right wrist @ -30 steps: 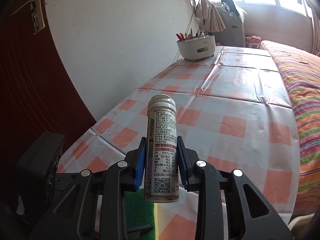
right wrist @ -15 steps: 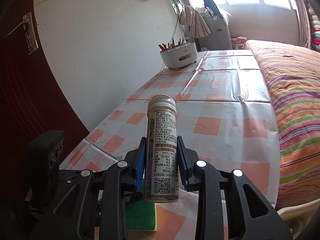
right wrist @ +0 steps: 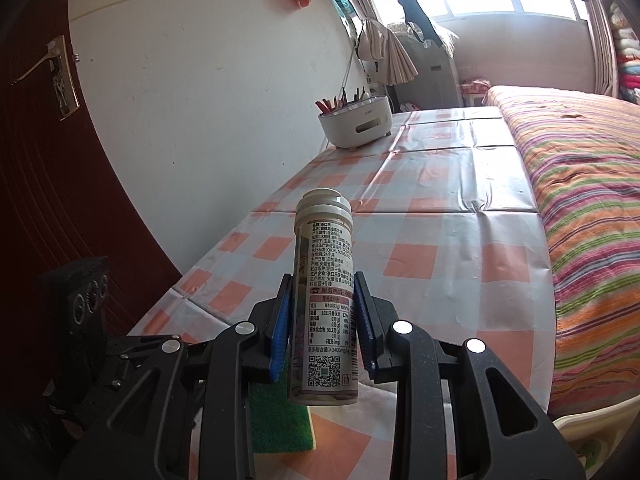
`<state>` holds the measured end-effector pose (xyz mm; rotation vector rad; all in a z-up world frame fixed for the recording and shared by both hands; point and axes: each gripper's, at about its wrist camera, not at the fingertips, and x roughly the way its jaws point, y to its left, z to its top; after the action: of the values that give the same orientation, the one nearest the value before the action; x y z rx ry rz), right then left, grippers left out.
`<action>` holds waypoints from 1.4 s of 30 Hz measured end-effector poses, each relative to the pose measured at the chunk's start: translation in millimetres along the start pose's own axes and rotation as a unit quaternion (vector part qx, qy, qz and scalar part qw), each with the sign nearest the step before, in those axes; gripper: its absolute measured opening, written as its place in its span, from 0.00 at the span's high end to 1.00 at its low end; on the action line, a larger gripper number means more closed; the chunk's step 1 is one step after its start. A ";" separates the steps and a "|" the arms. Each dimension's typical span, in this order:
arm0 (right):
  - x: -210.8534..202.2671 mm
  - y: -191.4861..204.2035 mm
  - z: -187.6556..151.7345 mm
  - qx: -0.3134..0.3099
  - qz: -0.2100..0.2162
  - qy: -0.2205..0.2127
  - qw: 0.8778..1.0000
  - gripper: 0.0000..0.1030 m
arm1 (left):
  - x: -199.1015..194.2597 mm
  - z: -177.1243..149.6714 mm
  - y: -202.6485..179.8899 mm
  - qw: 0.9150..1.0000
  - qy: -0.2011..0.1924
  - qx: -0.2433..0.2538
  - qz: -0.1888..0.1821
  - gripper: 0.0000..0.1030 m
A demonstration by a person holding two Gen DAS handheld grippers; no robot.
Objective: Collect trash
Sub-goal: 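Carry the tube and sponge with both tools over the cream bin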
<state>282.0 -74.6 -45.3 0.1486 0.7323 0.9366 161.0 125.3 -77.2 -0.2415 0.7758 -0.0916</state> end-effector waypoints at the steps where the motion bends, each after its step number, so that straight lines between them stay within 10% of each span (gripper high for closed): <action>1: -1.5 -0.3 0.1 0.000 -0.001 -0.003 1.000 0.73 | -3.9 1.0 0.0 1.000 -0.009 0.001 0.004 0.79; 17: -26.7 -11.0 -0.2 0.006 -0.014 -0.028 1.000 0.73 | -25.3 15.7 -3.9 0.998 -0.056 0.003 0.026 0.79; 42: -119.5 -68.3 -33.5 0.043 -0.095 -0.058 0.993 0.73 | -11.3 22.1 -96.3 0.996 -0.048 0.062 -0.038 0.79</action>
<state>262.6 -214.8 -38.5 0.2038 0.6664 0.7100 169.1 38.0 -30.3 -0.1564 0.6623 -0.1979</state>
